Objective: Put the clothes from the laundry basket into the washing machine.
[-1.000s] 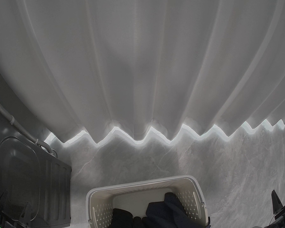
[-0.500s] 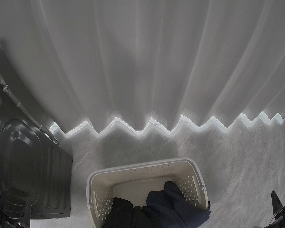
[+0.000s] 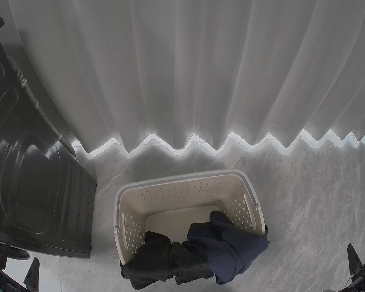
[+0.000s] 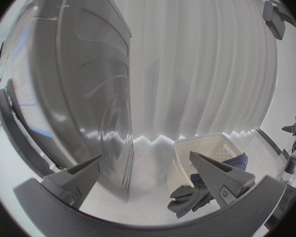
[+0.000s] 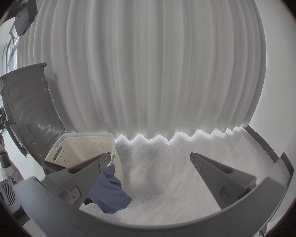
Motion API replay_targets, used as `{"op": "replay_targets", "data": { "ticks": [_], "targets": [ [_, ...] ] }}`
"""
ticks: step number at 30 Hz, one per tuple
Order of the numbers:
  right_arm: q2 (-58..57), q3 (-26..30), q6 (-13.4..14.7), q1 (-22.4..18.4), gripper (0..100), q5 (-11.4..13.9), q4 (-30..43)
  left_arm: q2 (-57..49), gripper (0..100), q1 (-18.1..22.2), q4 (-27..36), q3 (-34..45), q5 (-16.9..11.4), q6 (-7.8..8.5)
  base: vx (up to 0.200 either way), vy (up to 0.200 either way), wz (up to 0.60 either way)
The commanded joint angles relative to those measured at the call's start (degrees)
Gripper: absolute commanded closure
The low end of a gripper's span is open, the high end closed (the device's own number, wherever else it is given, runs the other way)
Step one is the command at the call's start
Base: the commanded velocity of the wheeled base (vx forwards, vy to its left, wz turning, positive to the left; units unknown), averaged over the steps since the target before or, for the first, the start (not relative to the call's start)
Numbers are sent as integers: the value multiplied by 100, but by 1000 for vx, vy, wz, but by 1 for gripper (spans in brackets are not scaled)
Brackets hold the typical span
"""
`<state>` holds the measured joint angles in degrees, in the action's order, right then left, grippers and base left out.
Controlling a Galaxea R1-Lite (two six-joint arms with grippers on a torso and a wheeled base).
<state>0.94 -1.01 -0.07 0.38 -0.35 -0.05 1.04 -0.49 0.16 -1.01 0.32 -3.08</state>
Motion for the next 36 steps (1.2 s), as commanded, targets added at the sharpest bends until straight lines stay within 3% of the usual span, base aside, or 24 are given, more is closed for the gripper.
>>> {"op": "replay_targets", "data": {
  "ticks": [1, 27, 36],
  "targets": [
    [-94, 101, -1, -3, 0, 0, -4, -86, 0, -4, 2, 92, 12, -8, -200, 0, 0],
    [-94, 101, -1, -3, 0, 0, -4, -86, 0, -4, 2, 92, 21, -26, -200, 0, 0],
    [-94, 101, -1, -3, 0, 0, -4, -86, 0, -4, 2, 92, 21, 1, 0, 0, 0]
  ]
}}
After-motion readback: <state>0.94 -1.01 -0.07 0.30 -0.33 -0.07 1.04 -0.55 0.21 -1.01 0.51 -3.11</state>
